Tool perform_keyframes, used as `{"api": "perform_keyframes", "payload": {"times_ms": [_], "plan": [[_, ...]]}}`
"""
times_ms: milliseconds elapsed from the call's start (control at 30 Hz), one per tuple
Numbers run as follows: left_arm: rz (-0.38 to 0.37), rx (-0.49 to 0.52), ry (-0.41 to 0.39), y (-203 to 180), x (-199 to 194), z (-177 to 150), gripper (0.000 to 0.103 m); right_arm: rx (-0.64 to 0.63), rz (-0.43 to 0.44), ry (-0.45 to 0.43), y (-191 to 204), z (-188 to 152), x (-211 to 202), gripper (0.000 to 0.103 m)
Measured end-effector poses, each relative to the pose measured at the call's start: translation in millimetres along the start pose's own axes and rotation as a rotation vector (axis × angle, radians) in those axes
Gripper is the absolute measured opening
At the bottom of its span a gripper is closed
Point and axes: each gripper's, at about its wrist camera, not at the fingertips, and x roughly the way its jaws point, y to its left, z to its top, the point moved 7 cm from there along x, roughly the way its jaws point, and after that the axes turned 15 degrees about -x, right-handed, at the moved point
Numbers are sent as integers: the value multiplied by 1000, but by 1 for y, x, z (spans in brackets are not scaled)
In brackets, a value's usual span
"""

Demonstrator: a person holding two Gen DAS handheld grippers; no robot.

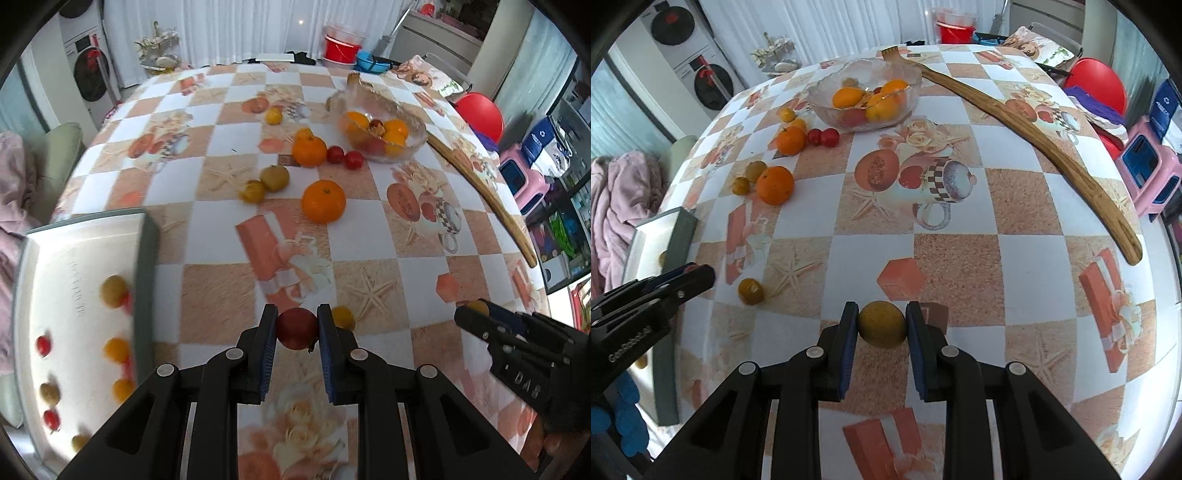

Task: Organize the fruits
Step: 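Carry the red tomato and yellow fruit over the white tray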

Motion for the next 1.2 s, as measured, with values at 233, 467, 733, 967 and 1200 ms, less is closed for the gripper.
{"api": "perform_keyframes", "payload": {"times_ms": [233,467,733,967,1200], "plan": [[49,-64,-8,27,-48,-4,23,-101,49,9,17,14,-33,29],[92,-147,-20,72,-83,-8,23,-188,118,13,67,30,-55,29],[67,-116,-13,139,-97,13,23,-158,87,-6,135,62,-57,29],[66,-84,-6,204,-94,38,23,-93,99,20,198,88,-41,28],[60,-79,2,235,-76,60,23,-47,125,53,242,113,-16,28]]}}
